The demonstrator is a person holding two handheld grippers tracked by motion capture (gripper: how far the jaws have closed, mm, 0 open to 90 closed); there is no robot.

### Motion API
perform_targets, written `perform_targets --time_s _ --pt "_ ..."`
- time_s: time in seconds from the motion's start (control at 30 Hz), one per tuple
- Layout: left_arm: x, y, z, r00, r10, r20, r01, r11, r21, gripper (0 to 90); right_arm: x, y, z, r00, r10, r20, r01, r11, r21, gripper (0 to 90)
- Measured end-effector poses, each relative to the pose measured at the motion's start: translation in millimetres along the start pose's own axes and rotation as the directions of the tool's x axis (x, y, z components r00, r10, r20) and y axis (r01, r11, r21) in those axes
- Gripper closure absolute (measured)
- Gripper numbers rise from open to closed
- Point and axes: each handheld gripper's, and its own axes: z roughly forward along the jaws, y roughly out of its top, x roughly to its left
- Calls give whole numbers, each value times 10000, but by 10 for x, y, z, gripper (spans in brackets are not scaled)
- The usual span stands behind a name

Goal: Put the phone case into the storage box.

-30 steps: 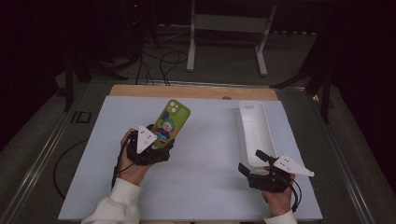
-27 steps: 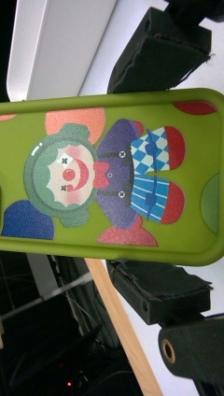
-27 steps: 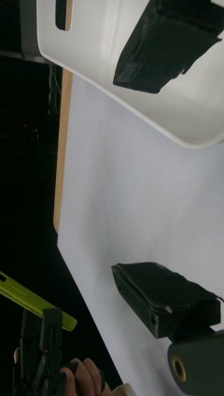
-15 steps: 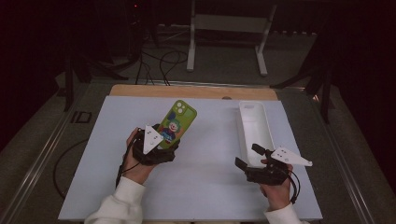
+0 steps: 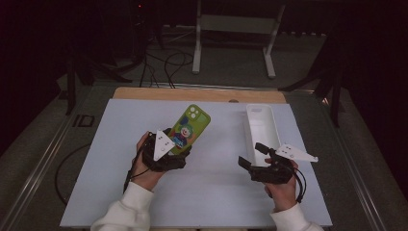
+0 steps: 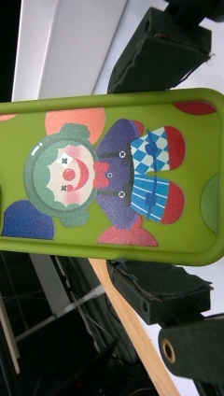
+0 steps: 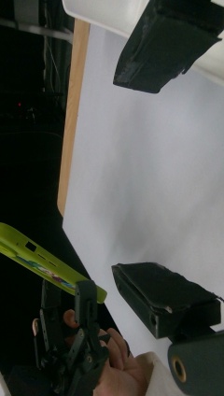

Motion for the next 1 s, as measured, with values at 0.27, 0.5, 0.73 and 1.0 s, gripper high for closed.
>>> perform_targets --time_s 0.27,0.5,0.73,1.0 --pt "-72 31 10 9996 204 199 -202 9997 -103 159 41 95 71 9997 -37 -242 38 10000 40 86" --pt "-137 59 18 9985 349 412 -342 9993 -177 159 72 168 132 9991 -43 -433 44 10000 24 85" --pt "-221 87 37 9968 507 625 -494 9985 -228 159 109 232 182 9984 -44 -556 45 10000 18 86" --pt "-296 110 53 9950 640 767 -619 9976 -298 159 150 285 241 9974 78 -717 -71 9999 102 86"
